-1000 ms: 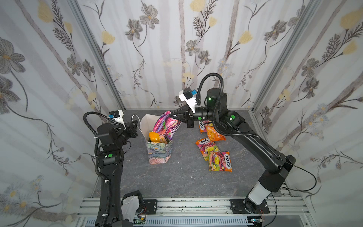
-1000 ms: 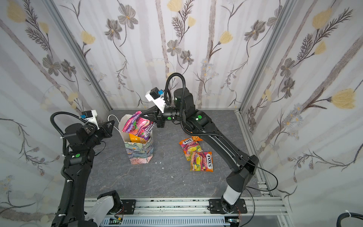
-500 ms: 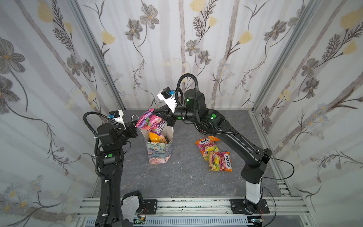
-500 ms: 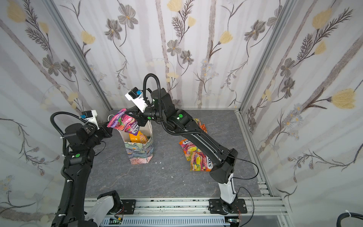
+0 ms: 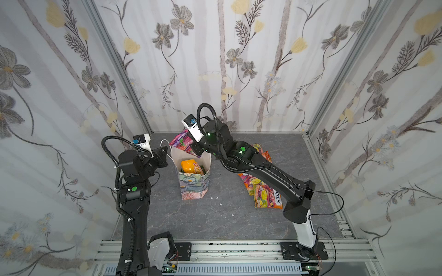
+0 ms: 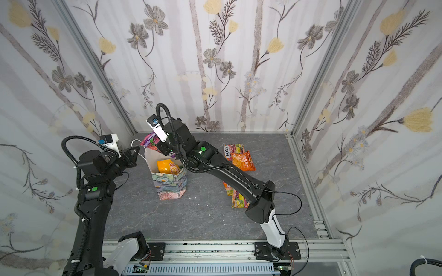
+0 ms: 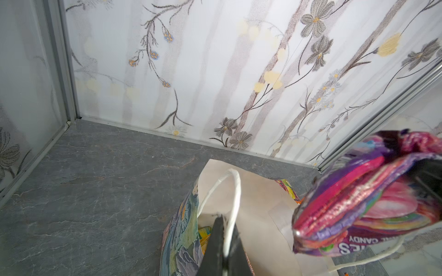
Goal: Place the snacks into the paper bag
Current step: 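Lower the pink Fox's bag into the paper bag and open the right gripper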
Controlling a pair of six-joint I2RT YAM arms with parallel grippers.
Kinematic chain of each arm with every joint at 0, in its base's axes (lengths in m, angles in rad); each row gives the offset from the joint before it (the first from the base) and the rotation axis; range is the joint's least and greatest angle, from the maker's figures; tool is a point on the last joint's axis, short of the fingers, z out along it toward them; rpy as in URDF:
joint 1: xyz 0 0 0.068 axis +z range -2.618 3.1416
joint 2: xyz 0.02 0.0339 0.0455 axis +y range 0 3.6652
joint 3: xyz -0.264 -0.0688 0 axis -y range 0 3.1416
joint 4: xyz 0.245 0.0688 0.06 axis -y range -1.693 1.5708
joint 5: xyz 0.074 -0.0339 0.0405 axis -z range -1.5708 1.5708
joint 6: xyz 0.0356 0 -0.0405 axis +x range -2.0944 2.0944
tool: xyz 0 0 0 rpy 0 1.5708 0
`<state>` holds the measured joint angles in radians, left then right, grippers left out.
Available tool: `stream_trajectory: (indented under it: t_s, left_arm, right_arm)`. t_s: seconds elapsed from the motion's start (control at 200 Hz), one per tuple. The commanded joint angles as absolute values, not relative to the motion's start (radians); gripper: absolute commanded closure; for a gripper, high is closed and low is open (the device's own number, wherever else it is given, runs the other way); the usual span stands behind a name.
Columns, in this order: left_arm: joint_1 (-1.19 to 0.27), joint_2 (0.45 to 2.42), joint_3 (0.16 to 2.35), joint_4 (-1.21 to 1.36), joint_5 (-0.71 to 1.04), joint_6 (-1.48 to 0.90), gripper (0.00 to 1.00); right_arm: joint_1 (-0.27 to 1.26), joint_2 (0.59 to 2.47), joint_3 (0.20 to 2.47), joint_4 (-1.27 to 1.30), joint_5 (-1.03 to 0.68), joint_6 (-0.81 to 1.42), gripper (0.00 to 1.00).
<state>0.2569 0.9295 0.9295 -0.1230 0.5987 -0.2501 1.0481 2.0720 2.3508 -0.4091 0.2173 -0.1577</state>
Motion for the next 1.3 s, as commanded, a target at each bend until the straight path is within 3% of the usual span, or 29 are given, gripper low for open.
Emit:
stream_trajectory:
  t_s: [0.0,0.26,1.294]
  left_arm:
    - [0.258,0.929,0.936,-0.095,0.604,-0.247,0.99]
    - [0.258,0.929,0.935,-0.098,0.602,-0.245,0.99]
    - [0.258,0.930,0.935,-0.100,0.597,-0.243,0.99]
  right_arm:
    - [1.054,2.094,2.376,-0.373,0.358,-0.239,1.00]
    - [1.071,2.140,2.381,-0.337,0.496,-0.362,1.00]
    - [1.086,2.275,2.383,-0.259,0.607,-0.507,1.00]
